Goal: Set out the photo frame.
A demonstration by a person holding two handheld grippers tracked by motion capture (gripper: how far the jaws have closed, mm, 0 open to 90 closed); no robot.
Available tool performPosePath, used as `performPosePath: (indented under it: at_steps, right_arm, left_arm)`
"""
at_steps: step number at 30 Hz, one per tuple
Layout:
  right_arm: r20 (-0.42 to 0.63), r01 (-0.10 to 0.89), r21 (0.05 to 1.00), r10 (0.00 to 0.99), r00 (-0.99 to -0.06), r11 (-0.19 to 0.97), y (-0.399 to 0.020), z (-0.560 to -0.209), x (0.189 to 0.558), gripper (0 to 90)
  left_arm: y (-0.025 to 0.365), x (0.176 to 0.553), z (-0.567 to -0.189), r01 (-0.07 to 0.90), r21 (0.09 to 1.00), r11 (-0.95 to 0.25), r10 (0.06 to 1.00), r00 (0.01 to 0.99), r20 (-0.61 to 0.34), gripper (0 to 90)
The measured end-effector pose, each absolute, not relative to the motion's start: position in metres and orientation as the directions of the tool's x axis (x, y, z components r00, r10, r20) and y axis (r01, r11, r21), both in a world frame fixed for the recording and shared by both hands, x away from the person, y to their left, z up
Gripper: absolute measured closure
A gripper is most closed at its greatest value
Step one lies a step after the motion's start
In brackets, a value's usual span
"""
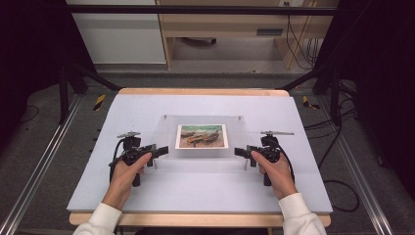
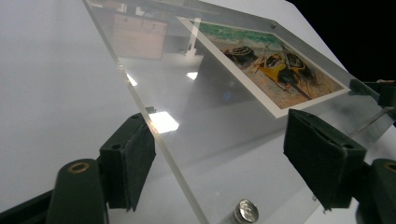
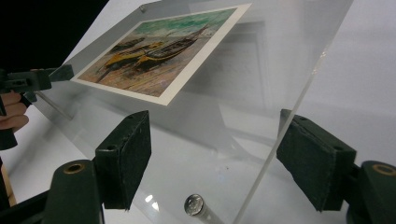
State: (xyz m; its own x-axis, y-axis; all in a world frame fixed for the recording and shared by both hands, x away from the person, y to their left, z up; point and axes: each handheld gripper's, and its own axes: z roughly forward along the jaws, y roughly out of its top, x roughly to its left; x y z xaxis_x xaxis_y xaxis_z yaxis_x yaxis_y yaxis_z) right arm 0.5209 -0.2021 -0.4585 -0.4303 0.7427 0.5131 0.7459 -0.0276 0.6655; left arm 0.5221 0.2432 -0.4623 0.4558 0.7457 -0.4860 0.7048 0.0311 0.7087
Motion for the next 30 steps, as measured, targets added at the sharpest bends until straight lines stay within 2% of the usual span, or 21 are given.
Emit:
performPosePath:
  at_steps: [5,10,15,26,30]
  right_arm:
    - [0.491,0.721,0.692,0.751,-0.442,-0.028,-0.202,-0.454,0.525,27.7]
    - [0.445,0.688,0.726,0.771,-0.456,-0.012,-0.203,-0.453,0.531,29.9]
    - [0.44,0.683,0.731,0.771,-0.461,-0.009,-0.205,-0.455,0.532,30.3]
    - [0.354,0.635,0.77,0.785,-0.508,0.063,-0.203,-0.448,0.517,32.6]
    - [0.323,0.616,0.783,0.79,-0.521,0.086,-0.203,-0.445,0.51,36.4]
  left_arm:
    - [0.242,0.527,-0.462,0.706,0.707,0.042,0.745,0.45,-0.493,25.5]
    - [0.24,0.535,-0.458,0.637,0.77,0.008,0.778,0.48,-0.405,30.0]
    - [0.24,0.533,-0.458,0.635,0.772,0.01,0.777,0.481,-0.406,31.2]
    - [0.24,0.518,-0.452,0.598,0.801,-0.031,0.784,0.511,-0.351,35.5]
    - [0.241,0.512,-0.451,0.583,0.811,-0.038,0.788,0.517,-0.334,38.1]
